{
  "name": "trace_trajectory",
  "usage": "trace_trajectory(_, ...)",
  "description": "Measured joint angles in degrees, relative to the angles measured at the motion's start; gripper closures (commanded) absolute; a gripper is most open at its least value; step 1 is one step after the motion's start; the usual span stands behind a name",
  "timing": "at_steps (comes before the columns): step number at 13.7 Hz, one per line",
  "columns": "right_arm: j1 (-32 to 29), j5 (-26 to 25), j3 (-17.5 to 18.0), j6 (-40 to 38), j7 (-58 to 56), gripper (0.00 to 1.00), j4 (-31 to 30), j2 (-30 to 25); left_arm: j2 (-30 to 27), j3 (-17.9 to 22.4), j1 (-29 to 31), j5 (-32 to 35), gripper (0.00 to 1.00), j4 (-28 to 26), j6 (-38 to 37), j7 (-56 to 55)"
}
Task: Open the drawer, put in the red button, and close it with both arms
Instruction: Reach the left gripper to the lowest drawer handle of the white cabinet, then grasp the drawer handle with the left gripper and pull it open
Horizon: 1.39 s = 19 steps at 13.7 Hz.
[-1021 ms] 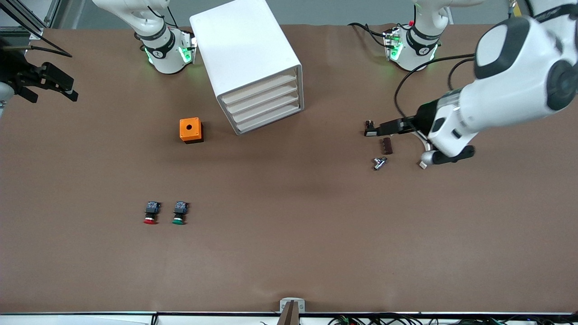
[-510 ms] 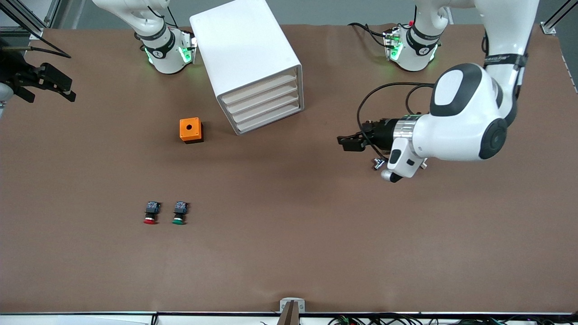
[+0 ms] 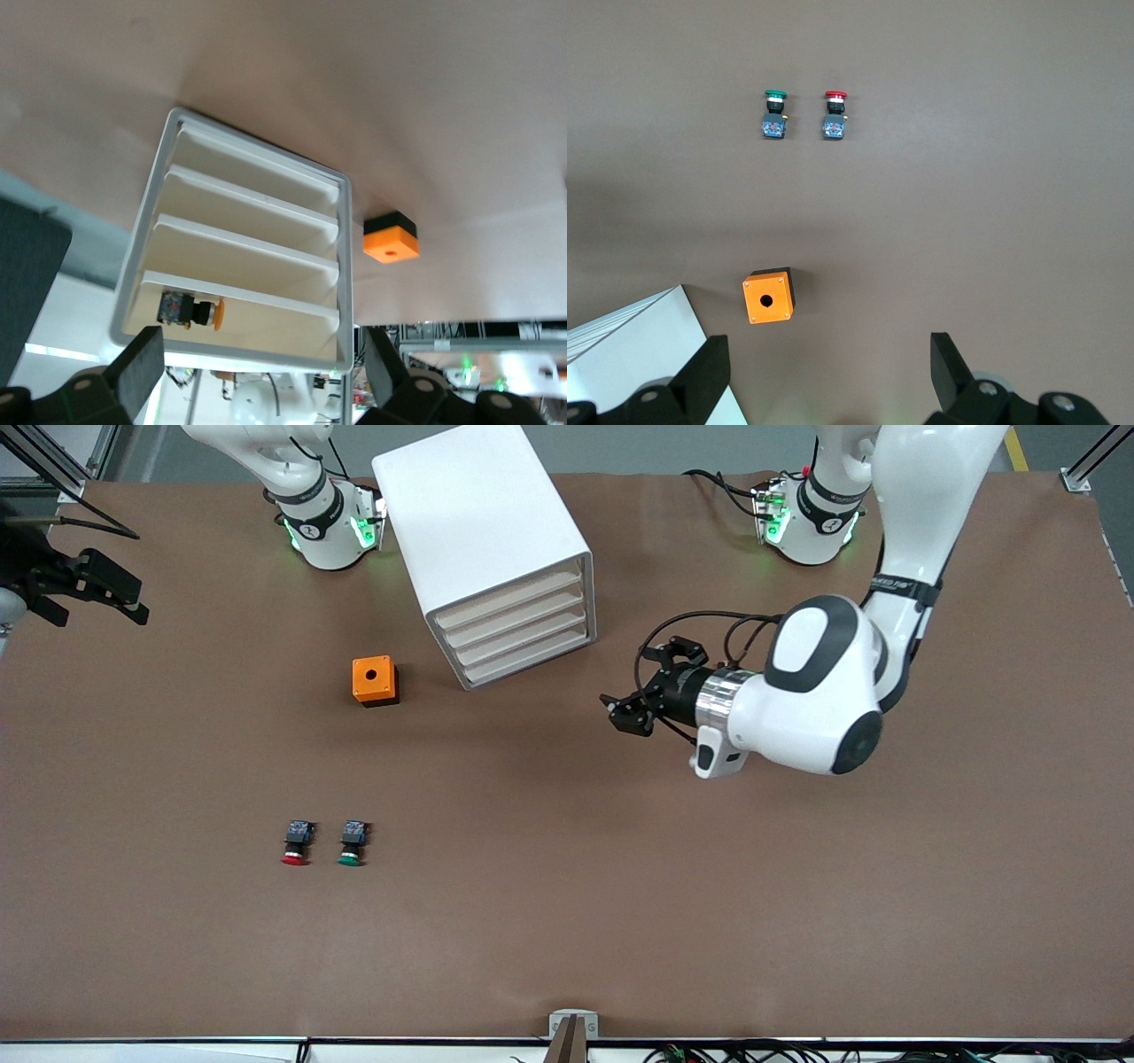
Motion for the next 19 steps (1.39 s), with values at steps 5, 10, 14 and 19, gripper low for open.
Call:
trace_trajectory(5,0.0,0.0,0.0,0.0,0.0,0.00,0.0,0.0,6.0,0.0,-5.0,-0.1,0.00,0.7,0.1,-20.0)
trace_trajectory(10,0.0,0.0,0.0,0.0,0.0,0.00,-0.1,0.0,12.1,0.0,-5.2,-3.6,0.00,0.9,-6.6,-37.6)
trace_trajectory(14,0.0,0.0,0.0,0.0,0.0,0.00,-0.1,0.0,15.9,0.0,-5.2,-7.2,0.00,0.9,-10.0,-46.6)
trace_trajectory(19,0.0,0.0,0.0,0.0,0.0,0.00,-0.1,0.0,22.4,0.0,-5.7,-10.4,0.01,0.8,-14.1,-53.7)
